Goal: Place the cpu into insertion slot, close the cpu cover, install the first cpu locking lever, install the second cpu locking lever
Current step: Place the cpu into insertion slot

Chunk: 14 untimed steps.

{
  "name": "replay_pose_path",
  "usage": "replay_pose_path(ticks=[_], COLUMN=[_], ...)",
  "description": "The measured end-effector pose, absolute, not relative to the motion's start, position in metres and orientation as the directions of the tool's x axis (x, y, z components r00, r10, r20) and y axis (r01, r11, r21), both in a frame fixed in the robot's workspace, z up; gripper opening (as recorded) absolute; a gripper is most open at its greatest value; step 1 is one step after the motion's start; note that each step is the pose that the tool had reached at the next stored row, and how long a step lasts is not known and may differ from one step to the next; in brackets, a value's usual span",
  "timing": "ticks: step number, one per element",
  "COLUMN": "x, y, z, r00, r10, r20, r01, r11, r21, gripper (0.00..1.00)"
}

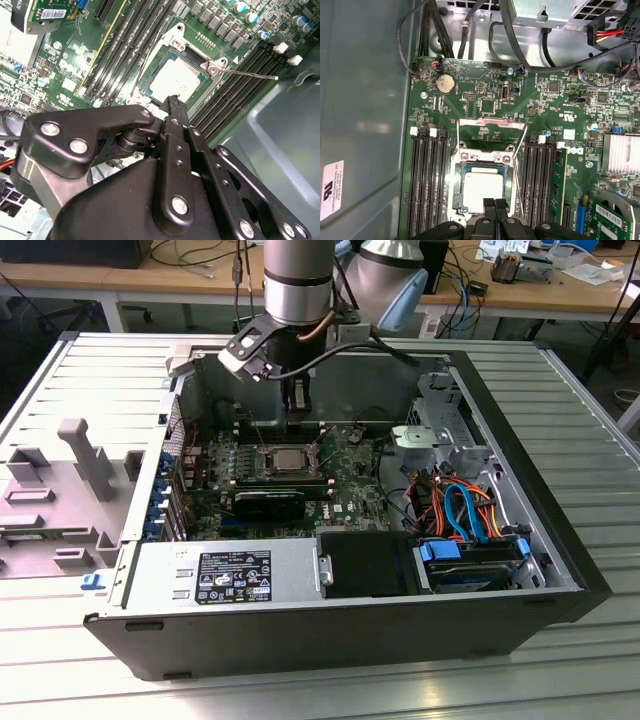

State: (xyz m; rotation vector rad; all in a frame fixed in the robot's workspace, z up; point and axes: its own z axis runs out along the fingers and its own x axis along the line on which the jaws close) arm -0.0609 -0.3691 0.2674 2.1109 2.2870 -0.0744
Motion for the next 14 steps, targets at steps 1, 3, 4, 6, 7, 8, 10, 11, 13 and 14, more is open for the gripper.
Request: replay_pose_path(ticks=[1, 3, 4, 6, 7, 8, 10, 11, 13, 14], x=[-0.061, -0.061, -0.061, -0.061, -0.061, -0.061, -0.061, -0.061, -0.061, -0.061], y=[-0.369, -0.369, -0.369, -0.369, -0.369, -0.369, -0.369, -0.369, -0.369, -0.369], z=[0.271, 0.274, 0.277, 0.282, 0.286, 0.287, 0.288, 0.288, 0.288, 0.289], r00=[-0.08, -0.08, -0.08, -0.08, -0.08, -0.08, -0.08, -0.08, -0.08, -0.08], r10=[0.995, 0.995, 0.995, 0.995, 0.995, 0.995, 0.995, 0.995, 0.995, 0.995], r20=[-0.053, -0.053, -0.053, -0.053, -0.053, -0.053, -0.053, -0.053, -0.053, -0.053], r01=[0.997, 0.997, 0.997, 0.997, 0.997, 0.997, 0.997, 0.997, 0.997, 0.997], r11=[0.08, 0.08, 0.08, 0.08, 0.08, 0.08, 0.08, 0.08, 0.08, 0.08], r21=[-0.016, -0.016, -0.016, -0.016, -0.016, -0.016, -0.016, -0.016, -0.016, -0.016], gripper=[0.11, 0.11, 0.11, 0.11, 0.11, 0.11, 0.11, 0.11, 0.11, 0.11])
